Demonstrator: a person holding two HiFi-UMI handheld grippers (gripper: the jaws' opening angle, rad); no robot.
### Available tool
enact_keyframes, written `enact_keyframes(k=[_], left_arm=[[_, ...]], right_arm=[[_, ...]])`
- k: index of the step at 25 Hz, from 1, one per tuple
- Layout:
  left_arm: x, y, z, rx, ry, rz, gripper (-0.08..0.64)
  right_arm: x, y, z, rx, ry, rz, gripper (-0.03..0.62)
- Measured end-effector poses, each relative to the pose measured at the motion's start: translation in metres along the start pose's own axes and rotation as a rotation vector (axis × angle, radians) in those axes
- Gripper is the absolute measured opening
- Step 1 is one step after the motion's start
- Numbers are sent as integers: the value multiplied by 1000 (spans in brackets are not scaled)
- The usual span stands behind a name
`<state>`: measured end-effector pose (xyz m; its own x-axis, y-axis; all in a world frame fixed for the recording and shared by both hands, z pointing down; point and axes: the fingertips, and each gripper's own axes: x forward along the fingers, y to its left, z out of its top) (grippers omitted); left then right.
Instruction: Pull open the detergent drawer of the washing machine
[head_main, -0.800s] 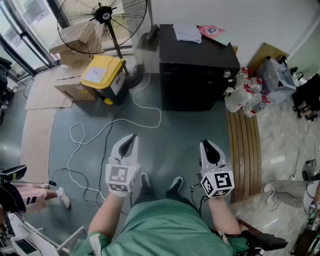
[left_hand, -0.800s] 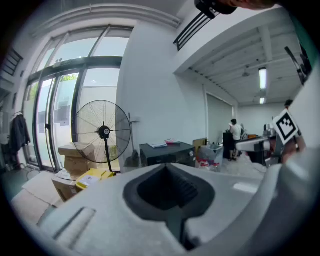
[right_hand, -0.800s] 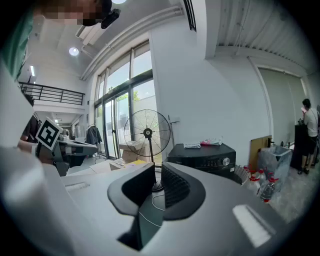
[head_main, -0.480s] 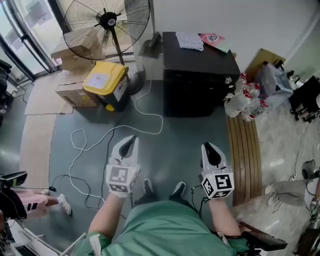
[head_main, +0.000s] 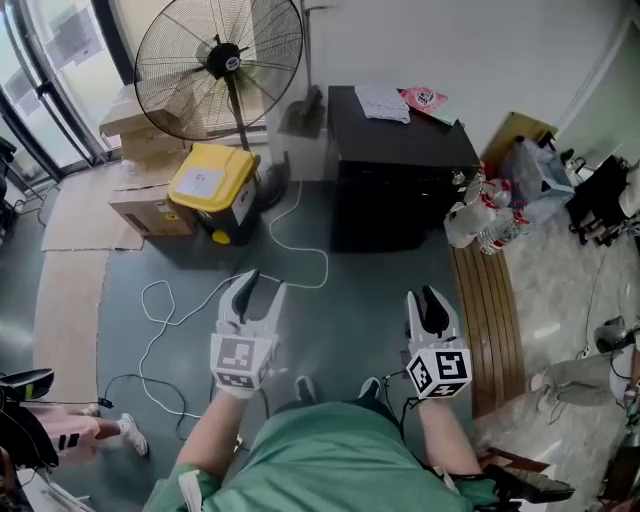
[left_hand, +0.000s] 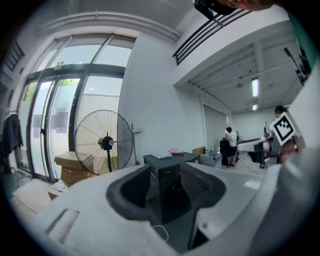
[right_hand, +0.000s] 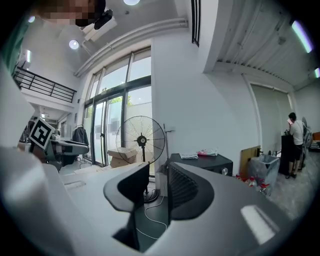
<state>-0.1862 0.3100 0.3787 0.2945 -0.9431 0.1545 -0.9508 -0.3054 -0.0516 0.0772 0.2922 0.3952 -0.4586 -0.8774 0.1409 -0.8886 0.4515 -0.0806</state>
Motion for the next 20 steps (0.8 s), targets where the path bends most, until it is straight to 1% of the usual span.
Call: enact_keyframes(k=[3, 7, 14, 20], left_arm=[[-8, 25, -9, -21, 5, -4, 206], [-6, 36, -24, -49, 25, -20, 224], [20, 44, -41, -92, 57, -27, 227], [58, 61, -39, -87, 95, 21, 227]], right_arm=[[6, 25, -1, -14, 6, -1, 140], [9, 40, -10, -41, 38, 3, 156], [38, 32, -20, -12, 78, 38, 156], [88, 11, -18, 26, 59, 96, 155]])
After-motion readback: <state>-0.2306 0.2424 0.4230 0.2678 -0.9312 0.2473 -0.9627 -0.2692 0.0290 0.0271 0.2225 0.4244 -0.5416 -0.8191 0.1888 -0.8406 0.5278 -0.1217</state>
